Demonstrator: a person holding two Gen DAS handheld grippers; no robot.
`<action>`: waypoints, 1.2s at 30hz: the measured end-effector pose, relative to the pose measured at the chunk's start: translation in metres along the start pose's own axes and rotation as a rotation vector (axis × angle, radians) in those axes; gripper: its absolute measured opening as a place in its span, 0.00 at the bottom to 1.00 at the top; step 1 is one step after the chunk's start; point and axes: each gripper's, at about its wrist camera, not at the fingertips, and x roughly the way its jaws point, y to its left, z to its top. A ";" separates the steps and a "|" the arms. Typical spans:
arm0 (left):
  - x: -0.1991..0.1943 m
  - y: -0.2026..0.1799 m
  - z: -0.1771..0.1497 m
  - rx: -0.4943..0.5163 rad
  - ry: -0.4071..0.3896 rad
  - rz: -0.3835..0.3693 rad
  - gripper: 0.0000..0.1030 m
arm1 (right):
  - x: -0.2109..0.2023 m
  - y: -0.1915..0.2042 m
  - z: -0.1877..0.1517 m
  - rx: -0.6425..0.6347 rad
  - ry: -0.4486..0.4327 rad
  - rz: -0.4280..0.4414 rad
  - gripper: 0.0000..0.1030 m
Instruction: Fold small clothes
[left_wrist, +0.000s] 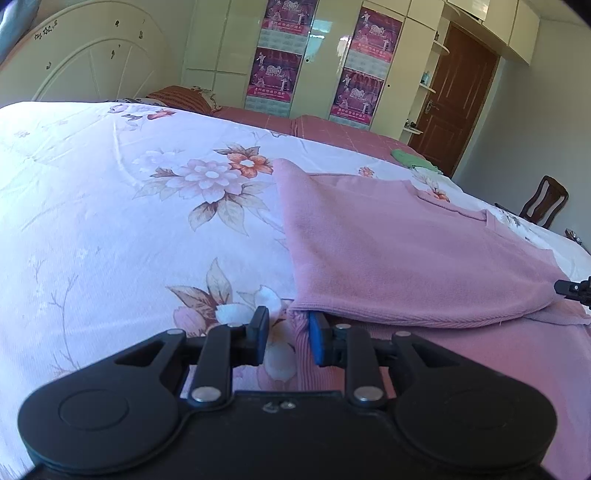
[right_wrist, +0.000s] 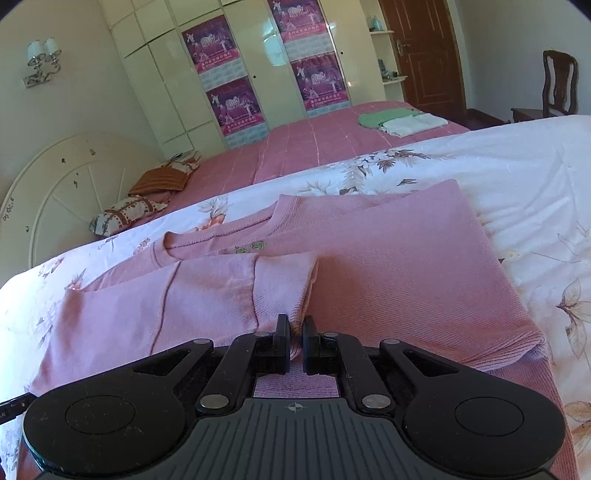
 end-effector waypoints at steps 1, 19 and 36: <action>0.000 0.000 0.000 0.000 0.000 0.000 0.23 | -0.002 -0.001 0.000 0.006 -0.006 0.002 0.05; -0.037 -0.018 0.015 0.068 -0.108 -0.129 0.63 | -0.020 -0.009 0.001 -0.036 -0.037 -0.022 0.06; 0.094 -0.028 0.093 0.031 0.067 -0.158 0.66 | 0.048 0.040 0.023 -0.168 0.028 0.060 0.06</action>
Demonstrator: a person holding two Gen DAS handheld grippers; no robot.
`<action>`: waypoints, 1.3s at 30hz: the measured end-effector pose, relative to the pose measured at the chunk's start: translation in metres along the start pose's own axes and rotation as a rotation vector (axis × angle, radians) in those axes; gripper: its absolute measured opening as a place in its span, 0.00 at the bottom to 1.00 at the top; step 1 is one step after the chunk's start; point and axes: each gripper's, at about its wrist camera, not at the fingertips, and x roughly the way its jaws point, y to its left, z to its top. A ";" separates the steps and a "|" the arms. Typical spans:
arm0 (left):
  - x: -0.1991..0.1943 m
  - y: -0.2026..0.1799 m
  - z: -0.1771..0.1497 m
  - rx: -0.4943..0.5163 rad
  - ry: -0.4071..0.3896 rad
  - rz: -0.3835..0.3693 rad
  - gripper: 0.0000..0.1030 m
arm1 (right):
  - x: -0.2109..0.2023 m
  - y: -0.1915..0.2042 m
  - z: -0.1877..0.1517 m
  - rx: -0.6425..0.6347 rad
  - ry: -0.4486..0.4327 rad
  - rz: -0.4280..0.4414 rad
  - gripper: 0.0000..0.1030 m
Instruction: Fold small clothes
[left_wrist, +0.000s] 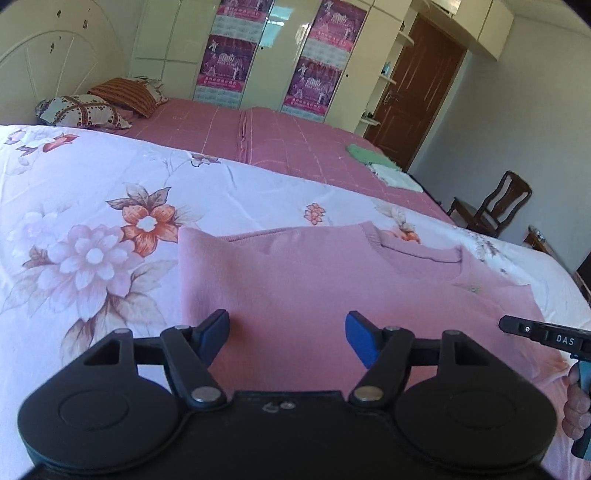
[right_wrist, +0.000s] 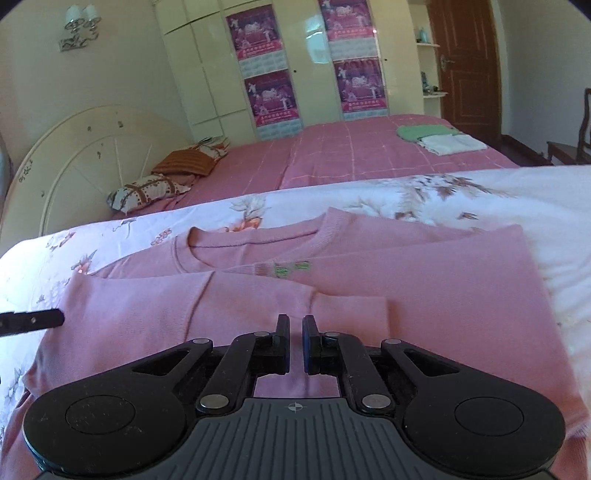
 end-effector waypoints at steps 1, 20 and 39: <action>0.010 0.004 0.007 -0.002 0.017 -0.006 0.66 | 0.012 0.006 0.004 -0.016 0.017 0.013 0.06; 0.001 -0.022 -0.027 0.207 -0.034 0.082 0.68 | 0.052 0.026 0.000 -0.086 0.006 -0.084 0.06; -0.034 -0.067 -0.082 0.226 -0.049 0.115 0.68 | -0.029 0.010 -0.053 -0.073 -0.046 0.001 0.45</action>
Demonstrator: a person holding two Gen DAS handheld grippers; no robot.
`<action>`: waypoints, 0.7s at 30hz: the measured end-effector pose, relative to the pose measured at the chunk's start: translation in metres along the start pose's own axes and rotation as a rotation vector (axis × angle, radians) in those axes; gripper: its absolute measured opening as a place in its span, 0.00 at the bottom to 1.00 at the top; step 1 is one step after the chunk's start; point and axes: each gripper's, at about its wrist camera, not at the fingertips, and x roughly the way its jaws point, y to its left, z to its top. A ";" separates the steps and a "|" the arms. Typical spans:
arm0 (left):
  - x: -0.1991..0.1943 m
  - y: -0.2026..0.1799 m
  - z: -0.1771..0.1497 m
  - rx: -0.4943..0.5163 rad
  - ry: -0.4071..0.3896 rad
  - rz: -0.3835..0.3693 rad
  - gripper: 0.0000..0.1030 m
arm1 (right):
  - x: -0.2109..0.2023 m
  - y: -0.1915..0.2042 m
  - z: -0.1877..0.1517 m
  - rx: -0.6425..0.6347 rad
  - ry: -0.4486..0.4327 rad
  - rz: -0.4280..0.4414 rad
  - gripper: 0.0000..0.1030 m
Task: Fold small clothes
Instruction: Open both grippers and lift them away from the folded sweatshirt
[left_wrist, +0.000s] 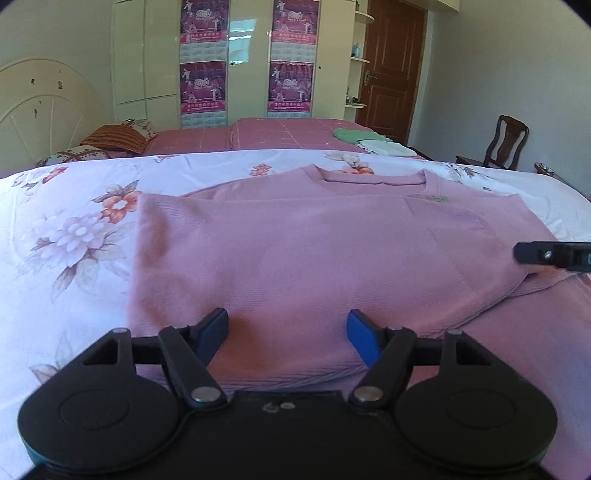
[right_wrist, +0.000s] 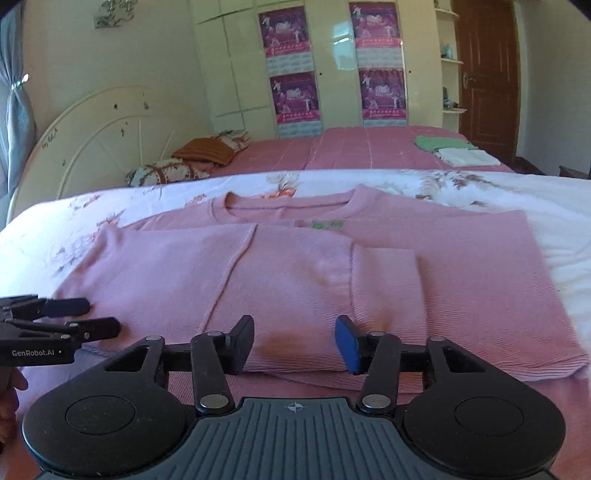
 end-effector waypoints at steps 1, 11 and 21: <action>-0.002 0.004 -0.001 -0.018 -0.001 0.009 0.68 | -0.007 -0.006 0.002 0.020 -0.026 -0.041 0.45; -0.005 0.009 -0.004 -0.026 -0.007 0.029 0.69 | -0.001 -0.072 -0.001 0.299 0.051 0.084 0.07; -0.011 -0.006 -0.001 0.002 0.017 0.079 0.68 | -0.023 -0.076 -0.012 0.182 0.045 0.074 0.09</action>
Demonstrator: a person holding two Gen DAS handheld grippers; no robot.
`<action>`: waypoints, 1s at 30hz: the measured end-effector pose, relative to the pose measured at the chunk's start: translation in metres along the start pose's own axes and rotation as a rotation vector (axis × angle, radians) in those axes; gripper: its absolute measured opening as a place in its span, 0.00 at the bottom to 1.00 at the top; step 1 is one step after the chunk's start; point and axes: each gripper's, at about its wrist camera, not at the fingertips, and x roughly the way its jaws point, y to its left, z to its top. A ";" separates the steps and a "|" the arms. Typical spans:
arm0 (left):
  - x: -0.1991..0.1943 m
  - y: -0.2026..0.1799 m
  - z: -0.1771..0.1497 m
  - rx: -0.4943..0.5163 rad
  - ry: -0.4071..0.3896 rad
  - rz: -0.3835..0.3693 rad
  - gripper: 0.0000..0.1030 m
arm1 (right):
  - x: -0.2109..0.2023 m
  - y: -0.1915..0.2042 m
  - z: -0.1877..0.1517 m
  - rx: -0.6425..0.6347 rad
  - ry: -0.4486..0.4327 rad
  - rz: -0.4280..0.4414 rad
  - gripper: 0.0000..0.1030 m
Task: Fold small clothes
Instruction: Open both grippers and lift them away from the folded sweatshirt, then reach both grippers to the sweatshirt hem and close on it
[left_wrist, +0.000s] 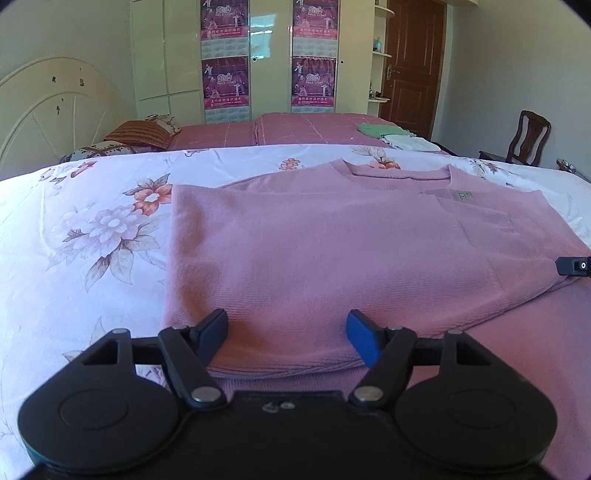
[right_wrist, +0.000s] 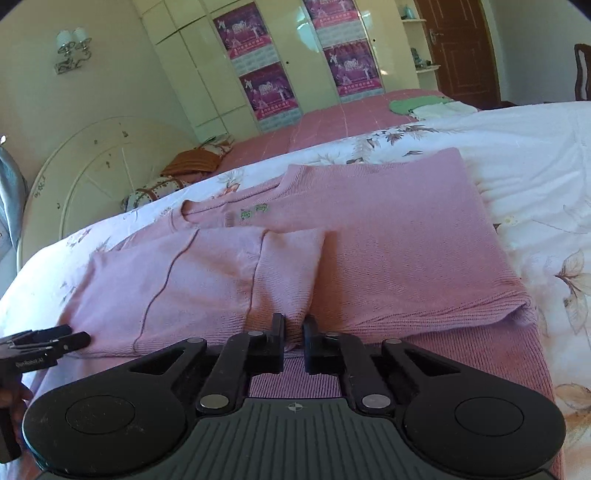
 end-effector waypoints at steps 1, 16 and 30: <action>-0.002 -0.004 0.001 0.003 -0.007 -0.008 0.68 | -0.001 0.002 0.003 -0.011 -0.011 -0.024 0.13; -0.001 -0.035 -0.006 -0.082 0.013 0.062 0.72 | 0.000 0.037 0.003 -0.253 -0.020 0.027 0.22; -0.013 -0.045 -0.008 -0.063 0.057 0.128 0.75 | -0.007 0.019 -0.001 -0.236 0.030 0.005 0.22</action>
